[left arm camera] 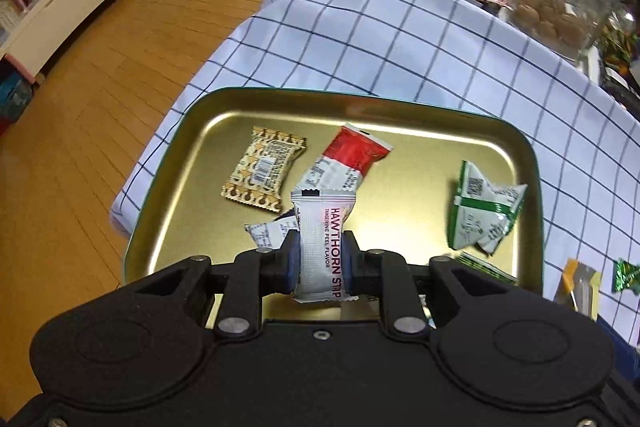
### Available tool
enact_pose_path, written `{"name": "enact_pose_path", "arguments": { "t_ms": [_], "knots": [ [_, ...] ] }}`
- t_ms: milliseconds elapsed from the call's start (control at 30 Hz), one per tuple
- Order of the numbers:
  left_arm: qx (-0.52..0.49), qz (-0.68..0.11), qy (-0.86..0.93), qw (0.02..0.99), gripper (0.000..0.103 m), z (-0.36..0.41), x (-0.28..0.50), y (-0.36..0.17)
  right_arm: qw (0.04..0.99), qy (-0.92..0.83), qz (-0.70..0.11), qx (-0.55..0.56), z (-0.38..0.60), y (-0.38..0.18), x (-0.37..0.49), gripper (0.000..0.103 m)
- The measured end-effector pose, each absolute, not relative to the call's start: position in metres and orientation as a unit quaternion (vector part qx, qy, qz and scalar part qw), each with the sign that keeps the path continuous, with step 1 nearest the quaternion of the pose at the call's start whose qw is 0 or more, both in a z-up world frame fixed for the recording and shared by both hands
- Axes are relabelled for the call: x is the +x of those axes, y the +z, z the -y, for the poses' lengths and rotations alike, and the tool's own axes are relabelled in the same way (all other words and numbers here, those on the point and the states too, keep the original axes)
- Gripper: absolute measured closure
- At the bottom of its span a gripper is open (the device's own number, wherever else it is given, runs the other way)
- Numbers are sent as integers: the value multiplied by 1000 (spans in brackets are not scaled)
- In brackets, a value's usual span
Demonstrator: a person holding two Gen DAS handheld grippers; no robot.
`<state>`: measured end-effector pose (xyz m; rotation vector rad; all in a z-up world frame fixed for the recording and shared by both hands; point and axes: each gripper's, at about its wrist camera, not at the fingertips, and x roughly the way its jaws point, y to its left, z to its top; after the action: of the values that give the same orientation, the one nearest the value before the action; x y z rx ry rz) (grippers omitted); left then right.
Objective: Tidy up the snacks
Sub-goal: 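Carry both packets over the gold tray while lowering them toward it, then open the left tool to drop the Hawthorn packet while right tool drops silver-yellow packet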
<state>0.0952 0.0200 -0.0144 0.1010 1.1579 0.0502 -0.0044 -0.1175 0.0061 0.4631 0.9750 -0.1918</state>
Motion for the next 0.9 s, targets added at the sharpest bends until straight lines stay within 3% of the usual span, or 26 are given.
{"name": "enact_pose_path", "arguments": {
  "t_ms": [567, 633, 900],
  "knots": [
    [21, -569, 62, 820, 75, -50, 105, -24, 879, -28, -432, 200, 90, 34, 37, 66],
    [20, -562, 63, 824, 70, -50, 106, -22, 888, -14, -421, 187, 85, 38, 41, 66],
    [24, -544, 62, 836, 68, -50, 107, -14, 891, -4, -406, 204, 82, 38, 40, 63]
  ]
}}
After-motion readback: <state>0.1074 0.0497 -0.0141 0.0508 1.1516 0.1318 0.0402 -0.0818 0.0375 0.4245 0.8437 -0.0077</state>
